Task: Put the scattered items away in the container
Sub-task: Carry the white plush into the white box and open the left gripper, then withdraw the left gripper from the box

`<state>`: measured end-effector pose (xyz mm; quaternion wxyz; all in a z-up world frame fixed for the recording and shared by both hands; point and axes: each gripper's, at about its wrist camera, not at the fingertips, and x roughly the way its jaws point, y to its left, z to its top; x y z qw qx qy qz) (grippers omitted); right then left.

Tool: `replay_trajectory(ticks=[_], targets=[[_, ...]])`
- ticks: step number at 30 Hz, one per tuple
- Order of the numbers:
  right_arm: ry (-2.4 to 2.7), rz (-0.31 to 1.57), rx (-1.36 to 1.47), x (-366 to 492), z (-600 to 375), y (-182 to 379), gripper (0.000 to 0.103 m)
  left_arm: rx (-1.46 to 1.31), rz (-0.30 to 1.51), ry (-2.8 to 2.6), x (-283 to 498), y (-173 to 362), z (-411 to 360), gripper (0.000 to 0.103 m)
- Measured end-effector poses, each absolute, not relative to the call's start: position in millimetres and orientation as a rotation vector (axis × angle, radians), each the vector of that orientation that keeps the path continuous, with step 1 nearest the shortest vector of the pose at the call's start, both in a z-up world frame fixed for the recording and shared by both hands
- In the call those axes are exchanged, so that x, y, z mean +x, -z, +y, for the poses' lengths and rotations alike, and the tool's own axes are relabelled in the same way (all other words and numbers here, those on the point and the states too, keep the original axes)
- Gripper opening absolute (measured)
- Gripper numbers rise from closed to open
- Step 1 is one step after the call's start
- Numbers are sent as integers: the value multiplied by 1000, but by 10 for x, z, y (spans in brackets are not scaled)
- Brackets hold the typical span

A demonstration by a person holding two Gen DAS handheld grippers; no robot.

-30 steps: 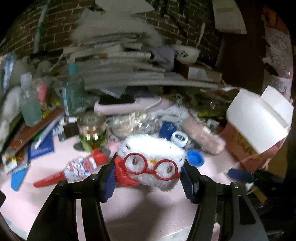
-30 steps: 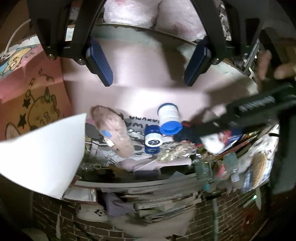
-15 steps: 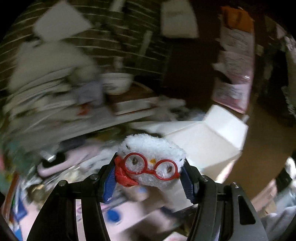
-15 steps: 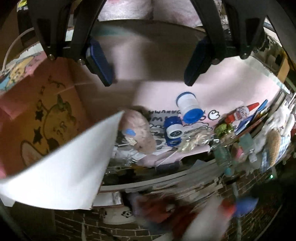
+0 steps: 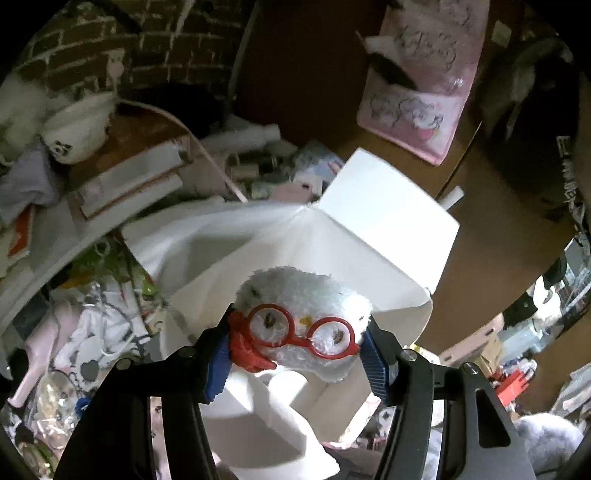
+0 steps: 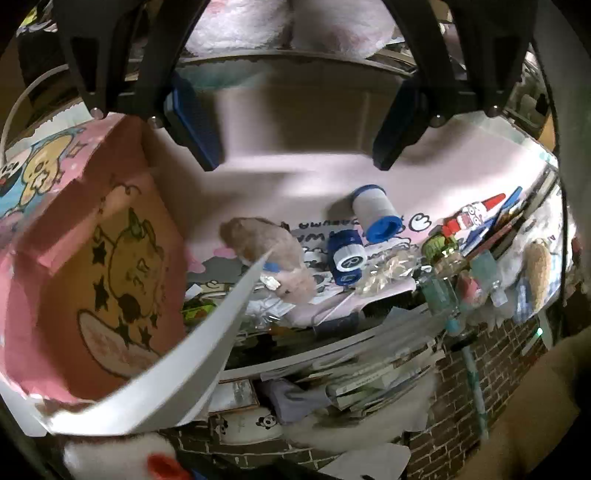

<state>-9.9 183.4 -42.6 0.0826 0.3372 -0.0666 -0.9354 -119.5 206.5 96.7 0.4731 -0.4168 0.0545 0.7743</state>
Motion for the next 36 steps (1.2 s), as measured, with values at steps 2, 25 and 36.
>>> replay_trajectory(ticks=[2, 25, 36], targets=[[2792, -206, 1006, -102, 1841, 426, 83, -1040, 134, -1892, -1216, -929, 2083, 61], [2788, -207, 988, -90, 1841, 416, 83, -606, 139, -2499, -551, -1138, 829, 95], [2753, -46, 926, -63, 1468, 414, 54, -717, -6, -2878, -251, -332, -302, 98]])
